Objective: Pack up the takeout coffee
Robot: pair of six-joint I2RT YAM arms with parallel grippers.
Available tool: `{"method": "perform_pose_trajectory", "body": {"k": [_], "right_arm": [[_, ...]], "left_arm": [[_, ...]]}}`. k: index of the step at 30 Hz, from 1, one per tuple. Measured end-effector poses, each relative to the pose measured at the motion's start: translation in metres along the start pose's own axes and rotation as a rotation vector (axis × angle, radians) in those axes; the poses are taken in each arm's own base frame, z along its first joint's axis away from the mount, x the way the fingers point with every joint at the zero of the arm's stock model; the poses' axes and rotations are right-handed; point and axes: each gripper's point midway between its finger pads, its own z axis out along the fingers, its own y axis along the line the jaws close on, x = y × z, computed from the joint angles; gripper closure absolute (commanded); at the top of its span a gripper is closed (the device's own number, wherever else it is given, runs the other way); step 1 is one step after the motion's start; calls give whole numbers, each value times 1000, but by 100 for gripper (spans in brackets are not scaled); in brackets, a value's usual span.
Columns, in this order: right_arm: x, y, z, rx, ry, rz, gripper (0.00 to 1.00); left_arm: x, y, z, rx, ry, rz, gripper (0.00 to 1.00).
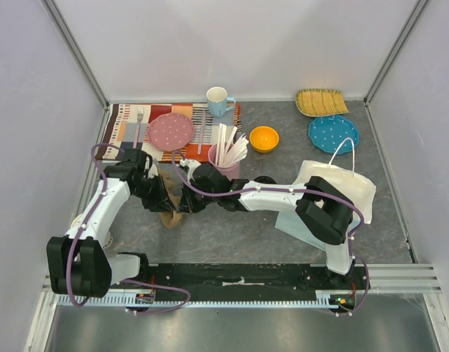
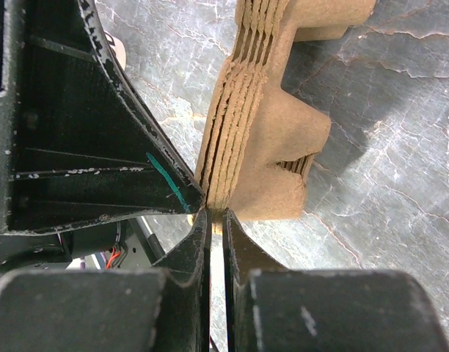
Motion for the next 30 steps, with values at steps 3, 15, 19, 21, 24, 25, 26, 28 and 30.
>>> {"method": "perform_pose_trajectory", "body": {"k": [3, 15, 19, 21, 24, 25, 26, 28, 30], "right_arm": [[-1, 1, 1, -3, -4, -2, 100], [-1, 2, 2, -8, -9, -4, 100], [-1, 3, 3, -9, -12, -4, 100], [-2, 3, 3, -10, -14, -4, 100], [-2, 3, 3, -11, -14, -4, 100], [-2, 3, 3, -11, -15, -4, 100], [-2, 3, 3, -10, -14, -4, 100], [-2, 2, 3, -8, -16, -4, 100], [-2, 2, 3, -8, -17, -4, 100]], "left_arm": [[-1, 1, -2, -9, -4, -1, 75], [-2, 10, -9, -68, 16, 30, 76], [-3, 11, -9, -69, 15, 36, 79], [-4, 12, -10, -68, 14, 35, 82], [-4, 11, -9, -62, 19, 29, 85], [-4, 10, -9, -58, 25, 26, 86], [-4, 10, -8, -56, 29, 25, 86], [-5, 9, -8, -54, 37, 20, 87], [-6, 9, -8, -56, 41, 18, 89]]}}
